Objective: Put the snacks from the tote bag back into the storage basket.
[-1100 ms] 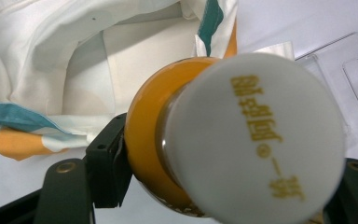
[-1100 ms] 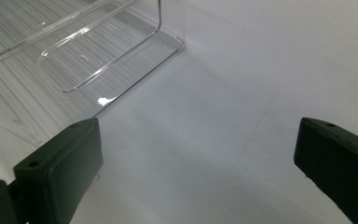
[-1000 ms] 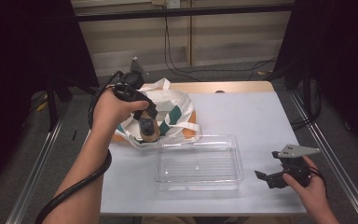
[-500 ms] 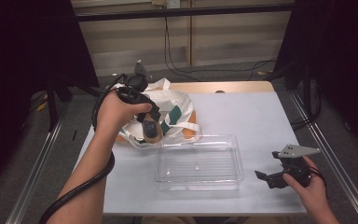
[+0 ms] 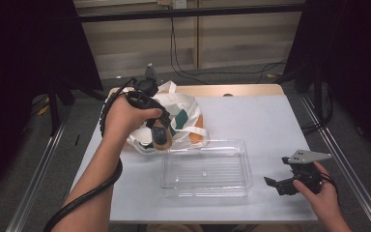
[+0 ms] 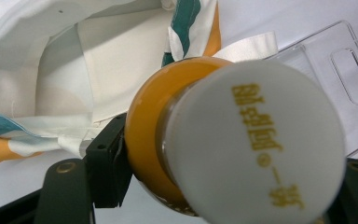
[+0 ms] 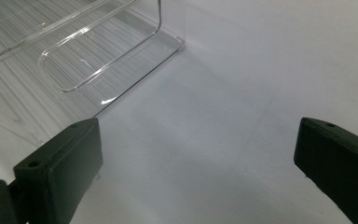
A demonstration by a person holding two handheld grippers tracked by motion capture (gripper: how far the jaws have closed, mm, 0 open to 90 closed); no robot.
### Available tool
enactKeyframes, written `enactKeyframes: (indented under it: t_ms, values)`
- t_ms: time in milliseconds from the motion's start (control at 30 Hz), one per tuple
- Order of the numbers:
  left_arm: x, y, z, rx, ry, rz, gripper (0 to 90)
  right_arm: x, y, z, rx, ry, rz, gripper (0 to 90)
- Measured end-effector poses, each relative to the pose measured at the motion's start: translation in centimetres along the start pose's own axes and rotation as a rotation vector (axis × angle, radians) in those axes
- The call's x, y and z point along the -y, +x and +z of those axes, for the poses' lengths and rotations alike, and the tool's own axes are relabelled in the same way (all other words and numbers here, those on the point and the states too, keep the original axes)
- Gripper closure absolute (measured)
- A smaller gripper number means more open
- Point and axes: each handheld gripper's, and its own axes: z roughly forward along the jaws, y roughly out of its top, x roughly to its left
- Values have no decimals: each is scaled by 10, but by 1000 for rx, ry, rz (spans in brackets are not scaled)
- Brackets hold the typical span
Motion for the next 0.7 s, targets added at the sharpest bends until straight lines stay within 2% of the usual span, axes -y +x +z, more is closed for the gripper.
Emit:
enactKeyframes:
  t_ms: [700]
  values:
    - [-3, -12, 9, 22, 17, 22, 303, 0, 0, 0, -1, 0, 0, 9]
